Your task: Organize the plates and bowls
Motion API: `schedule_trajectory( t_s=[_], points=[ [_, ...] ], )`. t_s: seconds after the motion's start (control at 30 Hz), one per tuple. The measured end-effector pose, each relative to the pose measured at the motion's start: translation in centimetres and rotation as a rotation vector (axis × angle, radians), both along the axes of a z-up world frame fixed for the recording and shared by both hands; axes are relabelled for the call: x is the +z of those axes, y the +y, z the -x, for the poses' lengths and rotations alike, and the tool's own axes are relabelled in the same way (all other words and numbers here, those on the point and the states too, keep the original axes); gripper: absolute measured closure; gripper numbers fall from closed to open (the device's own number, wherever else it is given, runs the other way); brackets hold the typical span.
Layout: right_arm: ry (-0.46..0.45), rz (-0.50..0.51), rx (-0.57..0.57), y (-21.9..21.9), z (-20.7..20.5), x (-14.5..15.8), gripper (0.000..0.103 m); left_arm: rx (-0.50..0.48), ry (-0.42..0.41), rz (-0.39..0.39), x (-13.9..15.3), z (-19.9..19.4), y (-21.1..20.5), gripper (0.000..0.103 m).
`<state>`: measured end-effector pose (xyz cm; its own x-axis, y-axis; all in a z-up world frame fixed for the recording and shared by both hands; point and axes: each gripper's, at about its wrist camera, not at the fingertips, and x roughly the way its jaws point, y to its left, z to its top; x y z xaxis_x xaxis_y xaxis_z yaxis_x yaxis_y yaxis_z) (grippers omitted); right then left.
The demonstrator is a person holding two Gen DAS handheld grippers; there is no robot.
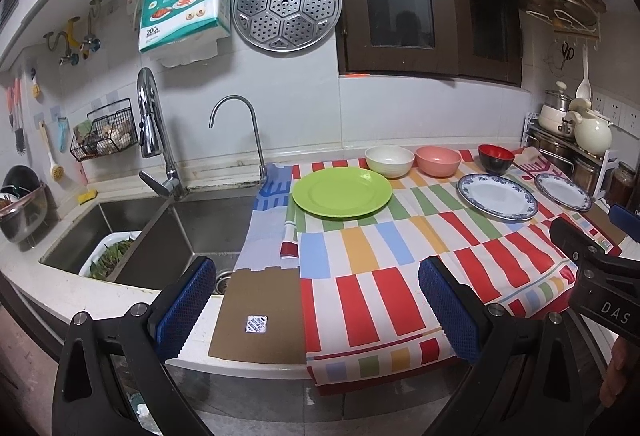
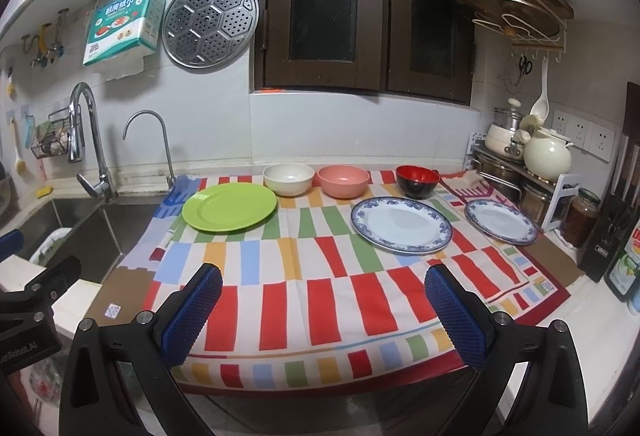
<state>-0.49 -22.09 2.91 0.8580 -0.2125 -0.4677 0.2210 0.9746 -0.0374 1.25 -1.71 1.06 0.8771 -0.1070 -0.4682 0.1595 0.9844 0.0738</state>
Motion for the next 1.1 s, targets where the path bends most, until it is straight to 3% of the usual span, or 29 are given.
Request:
schedule_trajectory(
  t_s=[1.1],
  points=[
    [0.006, 0.001, -0.026, 0.2, -0.9, 0.2, 0.001, -0.03, -0.006, -0.003, 0.1, -1.7, 0.3, 0.0]
  ],
)
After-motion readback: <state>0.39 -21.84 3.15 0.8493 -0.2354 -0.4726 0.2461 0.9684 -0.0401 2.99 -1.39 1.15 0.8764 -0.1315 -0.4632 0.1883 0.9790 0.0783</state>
